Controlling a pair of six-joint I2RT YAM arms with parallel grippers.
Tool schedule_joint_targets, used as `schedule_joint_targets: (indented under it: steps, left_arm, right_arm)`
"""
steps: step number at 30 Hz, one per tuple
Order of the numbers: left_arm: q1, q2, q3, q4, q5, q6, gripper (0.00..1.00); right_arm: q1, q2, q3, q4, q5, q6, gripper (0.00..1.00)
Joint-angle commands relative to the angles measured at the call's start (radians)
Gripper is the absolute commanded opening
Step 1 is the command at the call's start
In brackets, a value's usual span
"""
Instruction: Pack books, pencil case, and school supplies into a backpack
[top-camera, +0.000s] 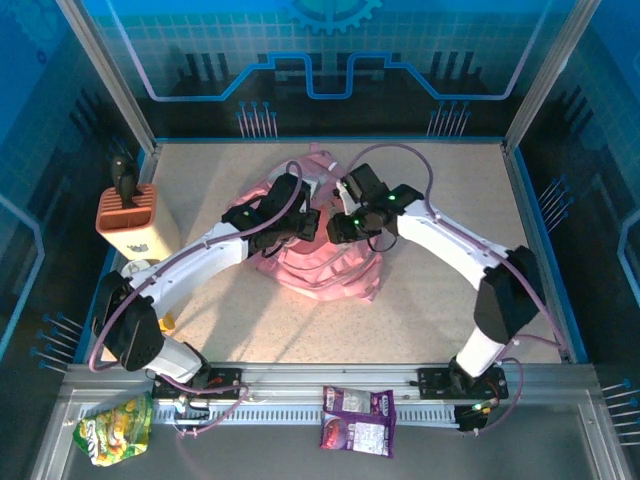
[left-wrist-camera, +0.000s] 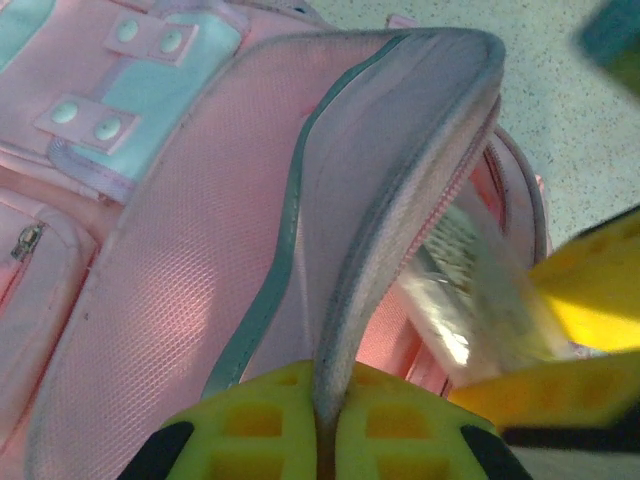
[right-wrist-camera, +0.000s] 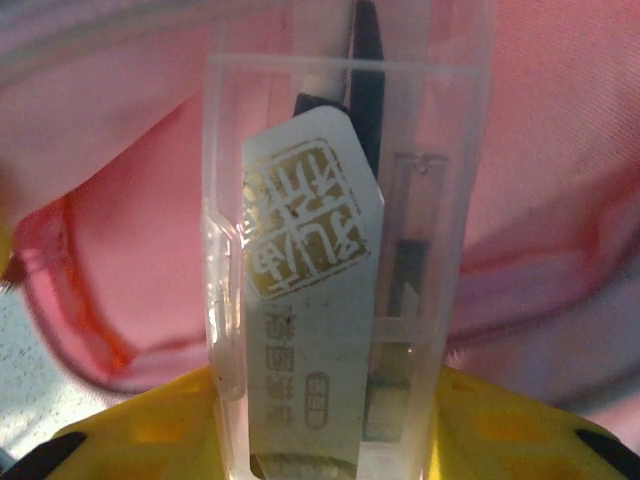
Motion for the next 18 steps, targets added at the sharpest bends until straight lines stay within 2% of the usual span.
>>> schedule_joint_targets:
  steps: [1,5,9,13,16,18]
  left_arm:
    - [-0.002,-0.056,0.049,0.085,0.040,-0.067,0.00]
    - [-0.002,-0.048,0.046,0.102,0.052,-0.125,0.00]
    - [0.000,-0.033,0.045,0.107,0.043,-0.154,0.00]
    - [0.000,-0.038,0.040,0.102,0.047,-0.168,0.00]
    - [0.002,-0.045,0.026,0.108,0.051,-0.172,0.00]
    - [0.001,-0.042,0.023,0.107,0.059,-0.178,0.00]
  right_arm:
    - [-0.037,0.050,0.067,-0.005,-0.018,0.008,0.44]
    - [-0.056,0.077,0.102,0.047,-0.064,0.081,0.49]
    - [-0.057,0.060,0.082,0.155,-0.164,0.150,0.59]
    - [-0.067,0.038,0.056,0.121,-0.238,0.135,0.65]
    - [-0.083,-0.032,-0.068,0.189,-0.288,0.155,0.65]
    - [-0.093,-0.071,-0.141,0.219,-0.278,0.170,0.60]
